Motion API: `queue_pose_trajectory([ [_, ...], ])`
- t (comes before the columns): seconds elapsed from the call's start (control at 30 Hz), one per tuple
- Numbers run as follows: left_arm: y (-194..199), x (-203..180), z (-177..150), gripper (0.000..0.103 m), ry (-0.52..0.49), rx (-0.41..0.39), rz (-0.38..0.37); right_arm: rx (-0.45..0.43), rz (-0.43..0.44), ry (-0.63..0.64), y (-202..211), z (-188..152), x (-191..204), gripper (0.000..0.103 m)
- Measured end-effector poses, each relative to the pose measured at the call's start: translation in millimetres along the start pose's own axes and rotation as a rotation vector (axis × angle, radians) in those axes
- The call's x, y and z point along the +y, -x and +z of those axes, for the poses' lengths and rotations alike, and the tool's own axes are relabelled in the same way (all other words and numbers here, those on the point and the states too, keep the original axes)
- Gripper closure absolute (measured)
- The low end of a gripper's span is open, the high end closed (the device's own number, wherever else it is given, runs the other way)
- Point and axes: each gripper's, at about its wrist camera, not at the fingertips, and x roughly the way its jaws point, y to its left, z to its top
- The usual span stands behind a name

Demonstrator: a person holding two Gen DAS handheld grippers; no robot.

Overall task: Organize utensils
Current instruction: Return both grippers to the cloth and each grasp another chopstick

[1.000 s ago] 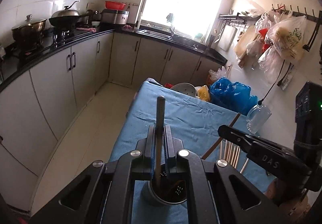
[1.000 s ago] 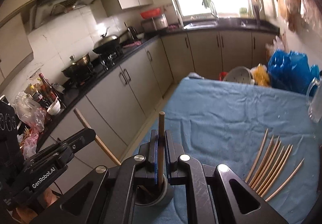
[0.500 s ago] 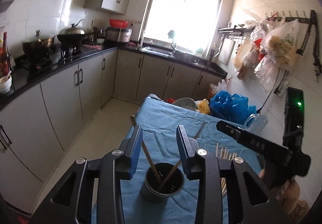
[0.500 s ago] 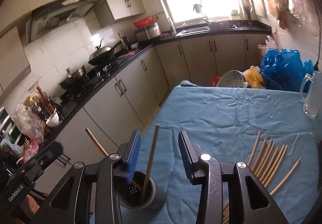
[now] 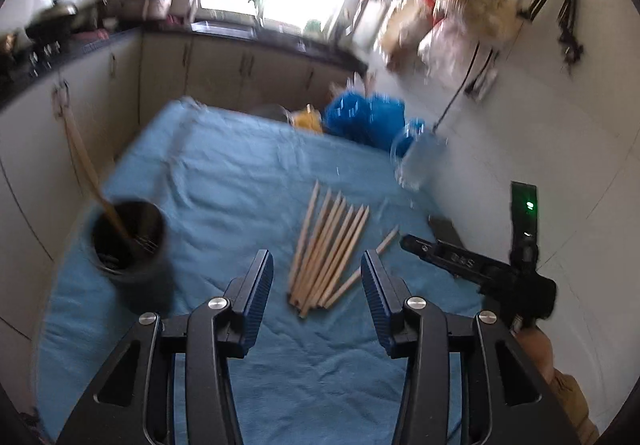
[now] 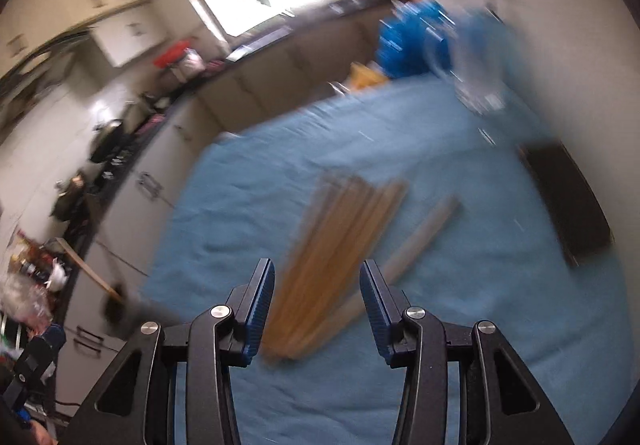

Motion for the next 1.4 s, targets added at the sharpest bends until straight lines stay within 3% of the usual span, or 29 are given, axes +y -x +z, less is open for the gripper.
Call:
queue_pose_trajectory([
  [0.07,-30.5,-4.4,-5.7,0.060,-0.009,0.045,0.020,0.043,-0.022,-0.024,-9.0,-6.7,-24.6,0.062],
  [0.2,-88.2,-5.1,-9.0,0.068,-0.014,0.116,0.064,0.097,-0.021,-0.051,-30.1,-13.4,-48.9,0.062],
  [0.4,-149.6,10.5,-6.7,0.072,-0.002,0.189,0.129,0.139,-0.027,-0.040,-66.9,-10.4,-48.9,0.062],
  [0.6,-182.7,22.0,-10.1,0.082,-0.019,0.256,0.127,0.131,-0.119,0.018,-89.0,-6.4,-41.9,0.062],
  [0.77,-187.9,23.1,-7.7,0.096,-0.034,0.267,0.092,0.113,-0.192,0.080,-93.0,-6.0,-36.1,0.072],
  [0.97,-187.5,24.2,-8.3,0.096,-0.018,0.267,0.098,0.109,-0.207,0.066,-93.2,-4.3,-34.7,0.087],
  [1.1,-181.6,18.1,-13.1,0.097,-0.011,0.280,0.146,0.142,-0.286,0.161,-102.1,-1.1,-12.9,0.097],
  [1.3,-162.5,20.2,-26.6,0.097,0.024,0.315,0.156,0.210,-0.404,0.236,-113.0,1.4,7.3,0.101],
  [1.4,-144.7,26.9,-39.3,0.097,0.060,0.338,0.140,0.231,-0.399,0.231,-107.3,-7.3,7.1,0.101],
])
